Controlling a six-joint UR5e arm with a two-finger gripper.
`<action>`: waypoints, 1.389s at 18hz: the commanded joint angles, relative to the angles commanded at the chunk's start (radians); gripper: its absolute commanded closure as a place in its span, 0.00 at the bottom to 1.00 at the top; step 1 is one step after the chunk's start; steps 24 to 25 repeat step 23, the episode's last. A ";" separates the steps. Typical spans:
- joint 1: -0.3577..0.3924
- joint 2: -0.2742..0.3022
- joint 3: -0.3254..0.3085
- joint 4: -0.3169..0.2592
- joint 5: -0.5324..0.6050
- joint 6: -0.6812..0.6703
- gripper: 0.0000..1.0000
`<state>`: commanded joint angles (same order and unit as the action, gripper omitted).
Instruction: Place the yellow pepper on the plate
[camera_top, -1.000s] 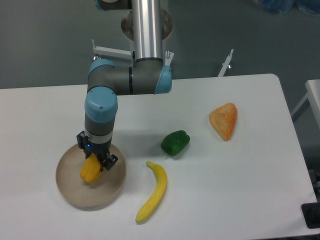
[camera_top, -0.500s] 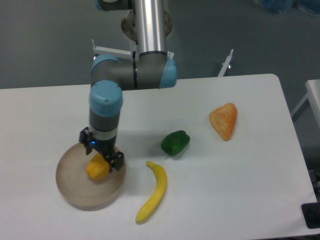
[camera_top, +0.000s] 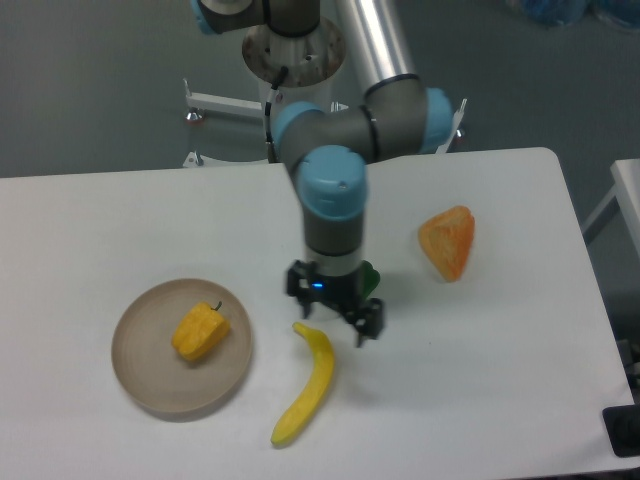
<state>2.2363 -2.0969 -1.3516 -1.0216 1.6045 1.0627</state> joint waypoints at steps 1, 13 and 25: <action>0.026 -0.006 0.020 -0.003 0.000 0.040 0.00; 0.072 -0.071 0.138 -0.051 0.066 0.112 0.00; 0.068 -0.078 0.138 -0.048 0.068 0.105 0.00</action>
